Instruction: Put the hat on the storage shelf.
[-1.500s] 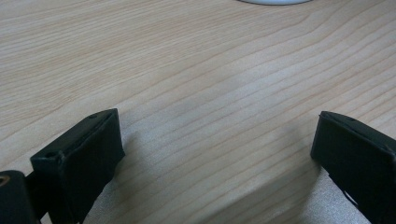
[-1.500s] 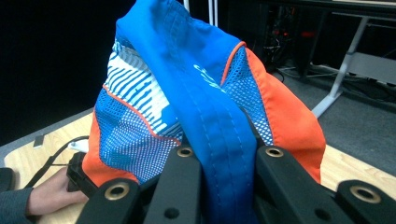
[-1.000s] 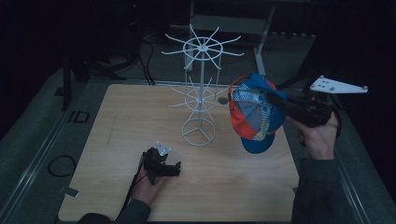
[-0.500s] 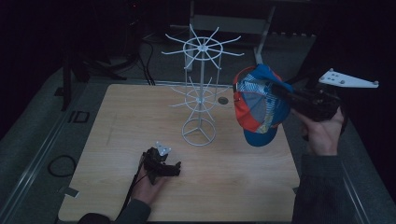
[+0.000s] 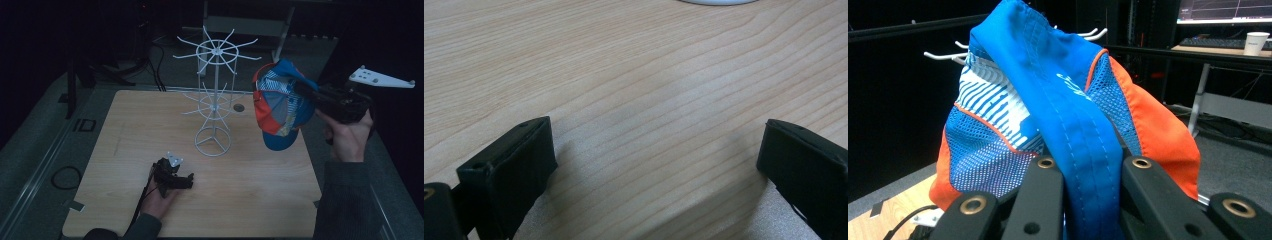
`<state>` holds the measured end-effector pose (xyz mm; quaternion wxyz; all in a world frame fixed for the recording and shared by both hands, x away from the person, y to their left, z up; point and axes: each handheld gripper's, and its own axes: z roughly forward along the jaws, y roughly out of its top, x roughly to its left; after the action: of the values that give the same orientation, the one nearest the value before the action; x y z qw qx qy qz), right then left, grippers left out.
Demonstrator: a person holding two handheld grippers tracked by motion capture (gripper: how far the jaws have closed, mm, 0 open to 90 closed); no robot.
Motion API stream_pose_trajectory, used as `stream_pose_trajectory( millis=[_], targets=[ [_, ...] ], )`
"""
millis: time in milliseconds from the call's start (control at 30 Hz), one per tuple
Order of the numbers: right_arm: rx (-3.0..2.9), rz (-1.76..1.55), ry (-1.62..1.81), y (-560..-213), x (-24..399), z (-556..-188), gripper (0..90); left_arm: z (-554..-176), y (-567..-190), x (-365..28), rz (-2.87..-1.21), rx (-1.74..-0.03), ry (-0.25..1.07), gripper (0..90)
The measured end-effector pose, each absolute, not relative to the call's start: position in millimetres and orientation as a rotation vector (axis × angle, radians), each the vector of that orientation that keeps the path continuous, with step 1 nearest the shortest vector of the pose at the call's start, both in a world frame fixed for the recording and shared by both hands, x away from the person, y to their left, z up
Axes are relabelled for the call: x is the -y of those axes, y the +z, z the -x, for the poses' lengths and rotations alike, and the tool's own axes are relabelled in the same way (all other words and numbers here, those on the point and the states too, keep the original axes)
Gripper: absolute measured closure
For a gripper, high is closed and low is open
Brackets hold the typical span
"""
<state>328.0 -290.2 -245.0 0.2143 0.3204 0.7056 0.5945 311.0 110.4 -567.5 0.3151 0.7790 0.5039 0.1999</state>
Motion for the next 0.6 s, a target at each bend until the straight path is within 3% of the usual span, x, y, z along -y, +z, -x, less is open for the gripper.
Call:
stream_pose_trajectory(
  millis=[600],
  targets=[
    [-1.912, -0.909, 1.697, -229.0, 275.6, -352.8, 84.2, -311.0, -567.4, -110.7, -2.057, -1.326, 0.527, 2.6]
  ],
)
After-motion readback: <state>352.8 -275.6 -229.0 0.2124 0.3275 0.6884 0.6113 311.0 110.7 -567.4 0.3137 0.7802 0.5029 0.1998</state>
